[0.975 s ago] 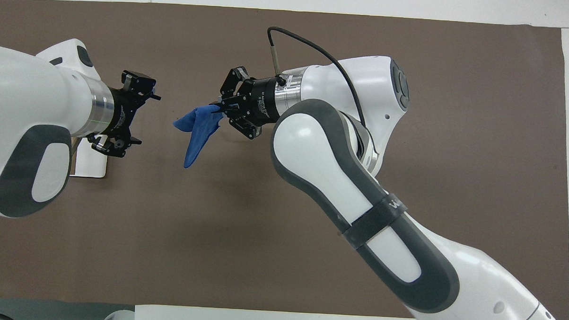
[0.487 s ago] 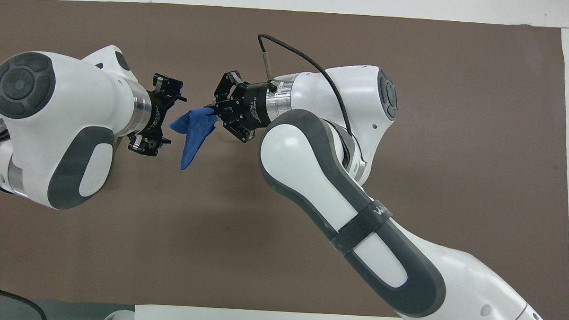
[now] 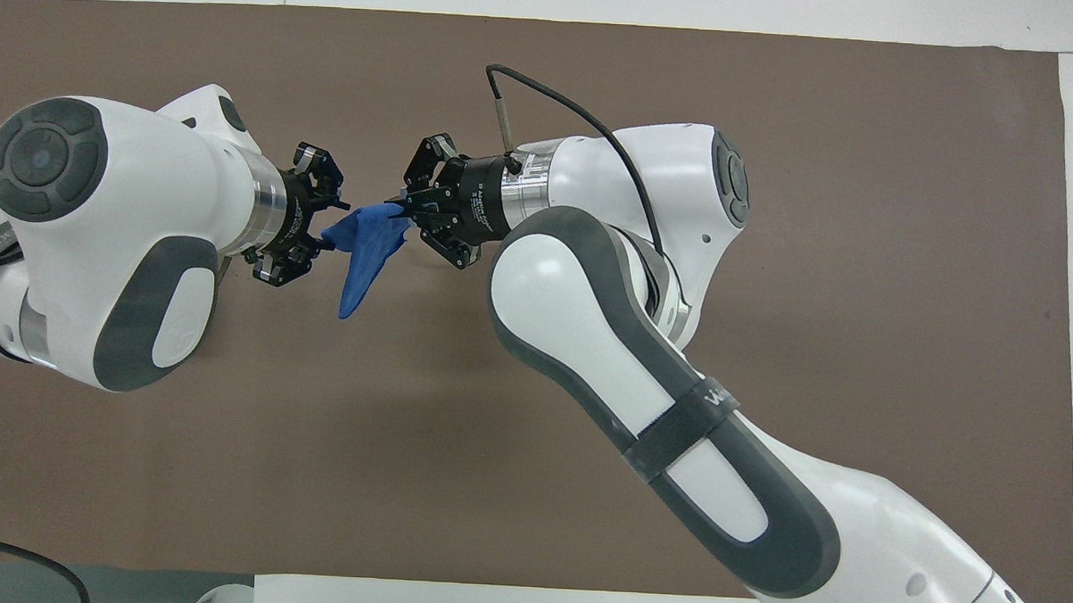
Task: Right arm passes towel to left arm to hang
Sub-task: 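Close the left gripper on the towel held by the right gripper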
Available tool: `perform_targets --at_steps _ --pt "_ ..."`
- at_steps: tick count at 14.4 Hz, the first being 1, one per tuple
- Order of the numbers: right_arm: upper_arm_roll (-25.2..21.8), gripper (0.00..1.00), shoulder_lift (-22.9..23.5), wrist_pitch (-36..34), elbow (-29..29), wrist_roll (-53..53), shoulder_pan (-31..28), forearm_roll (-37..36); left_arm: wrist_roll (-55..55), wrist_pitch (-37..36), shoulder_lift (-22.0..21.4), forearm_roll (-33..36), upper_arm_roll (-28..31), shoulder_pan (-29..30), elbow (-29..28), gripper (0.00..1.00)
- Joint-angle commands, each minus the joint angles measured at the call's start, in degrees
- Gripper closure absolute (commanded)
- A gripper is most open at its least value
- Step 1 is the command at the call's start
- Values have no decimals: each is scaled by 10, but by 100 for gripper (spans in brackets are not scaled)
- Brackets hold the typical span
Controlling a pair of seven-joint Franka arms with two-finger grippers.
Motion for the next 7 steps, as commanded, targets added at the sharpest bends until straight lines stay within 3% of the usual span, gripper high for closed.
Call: perform_targets --at_steps 1,5,6,7 --pt "1 99 -3 8 -6 0 1 10 0 17 -2 -8 7 -6 -11 100" --pt "1 98 -3 8 -6 0 1 10 0 14 -2 -8 7 -6 -11 100" --pt "1 92 -3 8 -6 0 0 10 0 13 -2 -8 7 -6 -11 100" --pt "1 63 -3 7 -6 0 0 10 0 14 -2 -8 7 -6 -11 100"
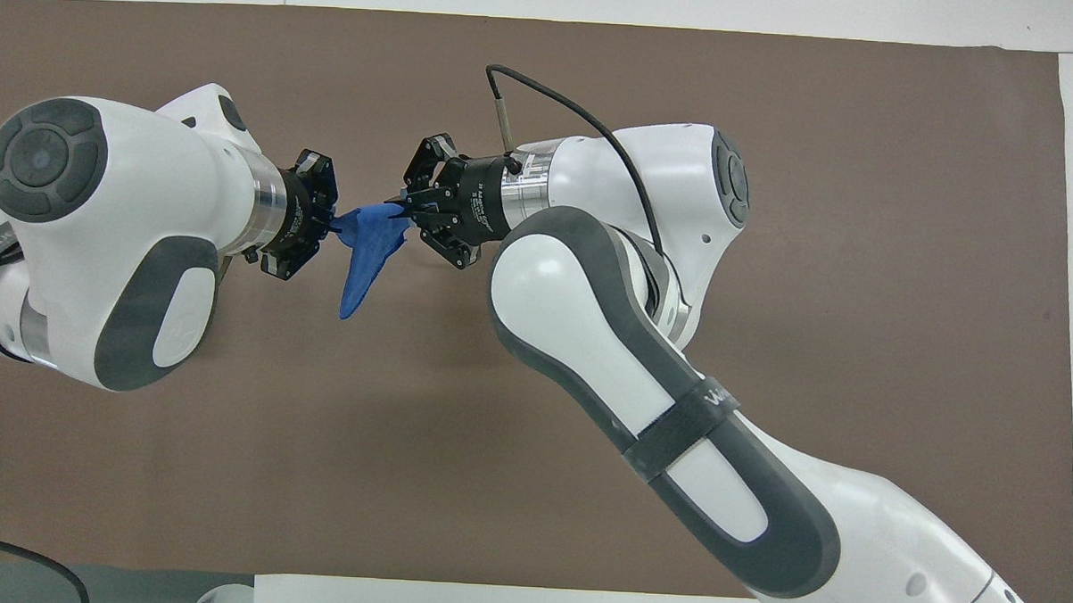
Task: Right arm passes towel to left arm to hang
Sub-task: 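Close the left gripper on the towel held by the right gripper, then open the right gripper and draw it back while the left gripper holds the towel, then drape the towel over the white rack with the left gripper and release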
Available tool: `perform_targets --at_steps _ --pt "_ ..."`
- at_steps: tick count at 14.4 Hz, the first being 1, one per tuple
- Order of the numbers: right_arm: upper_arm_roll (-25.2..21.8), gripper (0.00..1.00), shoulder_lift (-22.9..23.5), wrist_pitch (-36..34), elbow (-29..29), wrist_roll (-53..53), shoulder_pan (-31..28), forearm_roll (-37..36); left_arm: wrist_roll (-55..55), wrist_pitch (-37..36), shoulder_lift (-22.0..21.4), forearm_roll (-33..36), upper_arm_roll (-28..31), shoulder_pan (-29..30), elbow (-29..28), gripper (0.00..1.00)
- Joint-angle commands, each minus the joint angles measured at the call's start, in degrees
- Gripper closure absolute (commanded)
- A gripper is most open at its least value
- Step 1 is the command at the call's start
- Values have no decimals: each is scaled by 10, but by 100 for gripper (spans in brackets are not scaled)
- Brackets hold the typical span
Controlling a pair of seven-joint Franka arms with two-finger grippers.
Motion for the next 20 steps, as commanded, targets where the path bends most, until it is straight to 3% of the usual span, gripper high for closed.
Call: perform_targets --at_steps 1,2,5,8,10,12,14,17,20 --pt "0 20 -3 7 -5 -9 0 3 1 11 -3 -8 7 -6 -9 100" --pt "-1 0 -4 9 -5 -21 1 -7 1 11 -2 -7 7 -5 -8 100" --pt "-2 0 -14 -14 -6 -53 -19 -97 33 11 0 -5 7 -2 -2 100" --pt "-2 0 -42 -134 1 -83 -86 -294 53 0 14 3 9 -1 50 100" --pt "-2 0 -64 -203 1 -193 -141 -383 63 -43 12 11 12 4 92 100" --pt "-3 0 -79 -256 1 -313 -191 -419 121 -128 5 25 12 26 125 100" --pt "-3 0 -96 -291 9 -439 -242 -501 145 -158 1 28 15 39 144 100" --pt "-3 0 -142 -357 24 -512 -288 -579 181 -164 -9 29 16 83 128 100" --pt "-5 0 -182 -476 79 -529 -305 -623 265 -124 -32 29 16 173 72 100"
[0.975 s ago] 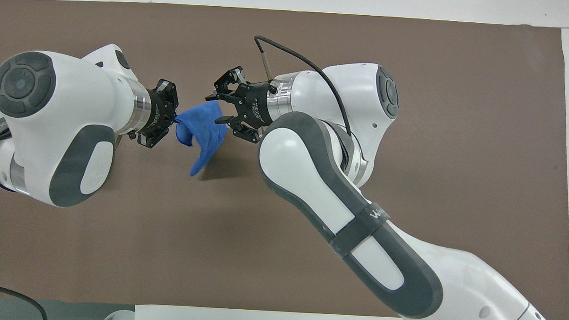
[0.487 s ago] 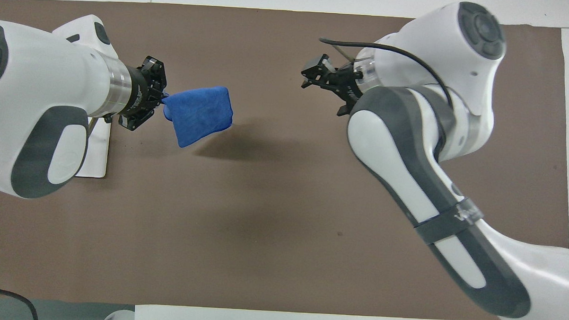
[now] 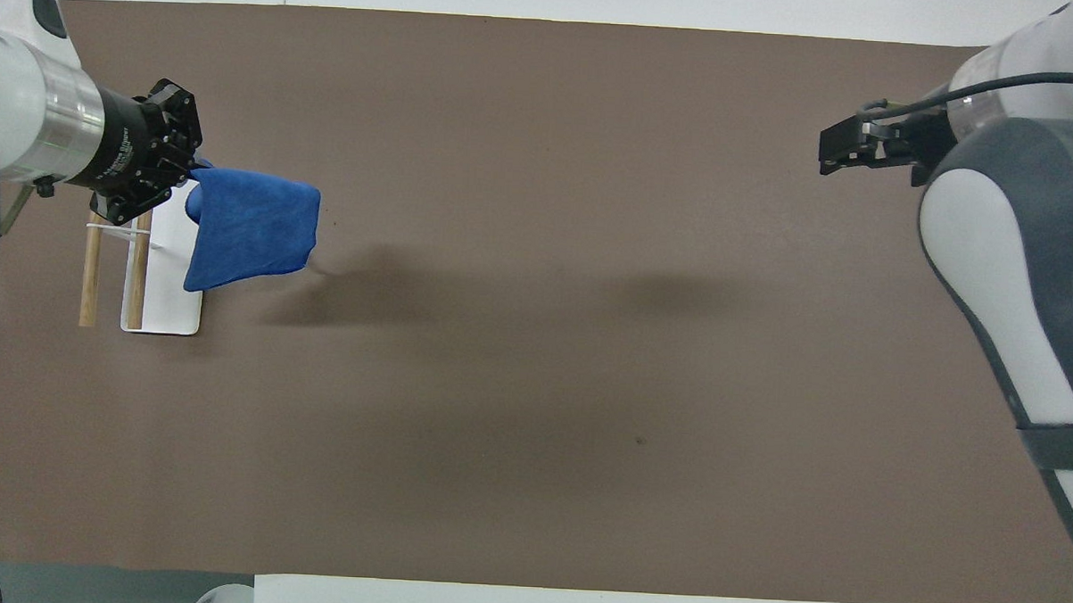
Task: Right arm passes towel to left arm to hang
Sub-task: 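Drape the towel over the white rack with the left gripper and release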
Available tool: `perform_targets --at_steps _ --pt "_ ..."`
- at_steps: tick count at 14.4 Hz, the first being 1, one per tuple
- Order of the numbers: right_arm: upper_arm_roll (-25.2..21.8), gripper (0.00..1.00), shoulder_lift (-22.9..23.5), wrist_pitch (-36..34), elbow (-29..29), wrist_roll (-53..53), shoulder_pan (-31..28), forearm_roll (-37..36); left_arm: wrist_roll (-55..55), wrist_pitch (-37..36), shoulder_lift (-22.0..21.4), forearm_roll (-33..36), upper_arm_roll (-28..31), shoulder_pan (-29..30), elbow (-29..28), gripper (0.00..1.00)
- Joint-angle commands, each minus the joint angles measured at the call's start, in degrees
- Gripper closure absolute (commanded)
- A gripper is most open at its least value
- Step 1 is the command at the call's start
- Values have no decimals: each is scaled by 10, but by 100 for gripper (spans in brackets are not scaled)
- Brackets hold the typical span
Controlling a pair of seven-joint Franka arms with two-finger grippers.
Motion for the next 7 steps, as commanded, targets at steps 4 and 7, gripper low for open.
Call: perform_targets --at_steps 4,7 --pt "4 0 -27 -178 89 -92 -38 -96 129 144 -46 3 -3 161 -109 100" --pt "7 0 -38 -180 72 -94 -49 -57 141 209 -63 3 -3 204 -161 100"
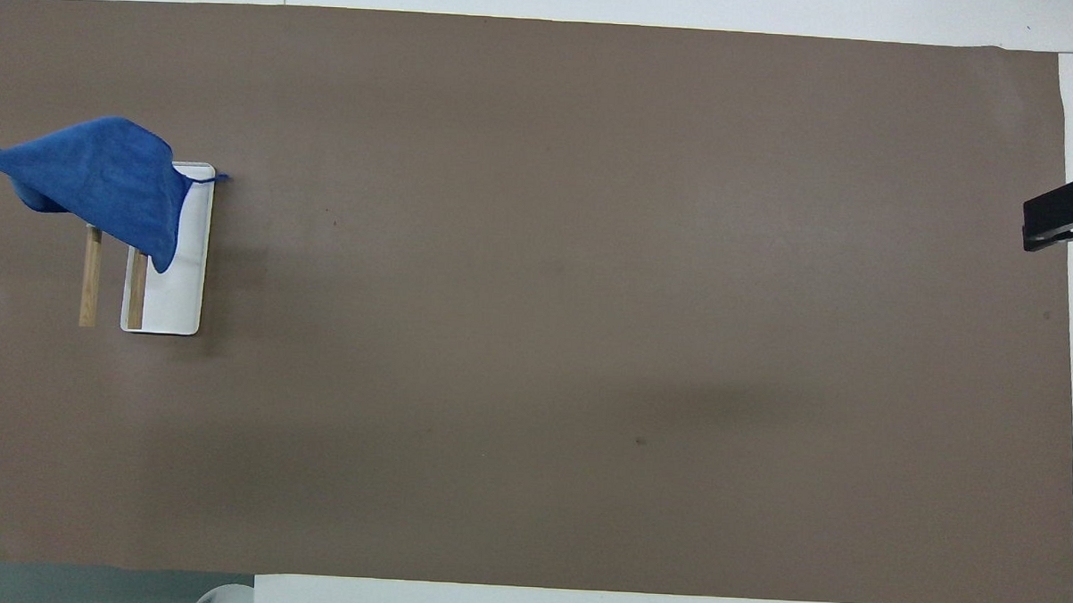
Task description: Right arm passes towel to left arm to hang
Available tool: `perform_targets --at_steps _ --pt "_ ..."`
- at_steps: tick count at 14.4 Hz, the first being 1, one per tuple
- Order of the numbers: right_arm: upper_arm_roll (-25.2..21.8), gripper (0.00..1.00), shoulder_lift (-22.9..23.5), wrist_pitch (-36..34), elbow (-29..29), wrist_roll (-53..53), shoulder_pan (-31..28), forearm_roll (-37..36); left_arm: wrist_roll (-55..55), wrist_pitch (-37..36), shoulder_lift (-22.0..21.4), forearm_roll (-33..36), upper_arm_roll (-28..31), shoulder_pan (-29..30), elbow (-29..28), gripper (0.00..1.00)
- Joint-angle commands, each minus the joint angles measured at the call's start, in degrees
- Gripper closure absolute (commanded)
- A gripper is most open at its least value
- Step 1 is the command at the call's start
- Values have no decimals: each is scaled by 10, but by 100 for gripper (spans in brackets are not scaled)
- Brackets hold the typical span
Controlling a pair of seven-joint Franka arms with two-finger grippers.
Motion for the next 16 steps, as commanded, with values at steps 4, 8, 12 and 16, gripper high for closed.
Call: perform_targets --at_steps 4,8,12,16 --pt "-51 0 -31 -8 -30 -10 49 45 61 53 -40 2 -6 53 -80 100" --pt "-77 0 -51 -8 -55 -11 59 54 88 132 -37 3 -7 48 -156 94" --pt "-84 0 -57 -6 -76 -10 64 58 80 139 -27 2 -6 50 -145 0" --pt "-90 0 -40 -6 -68 -17 60 67 88 51 -41 1 -6 52 -94 0"
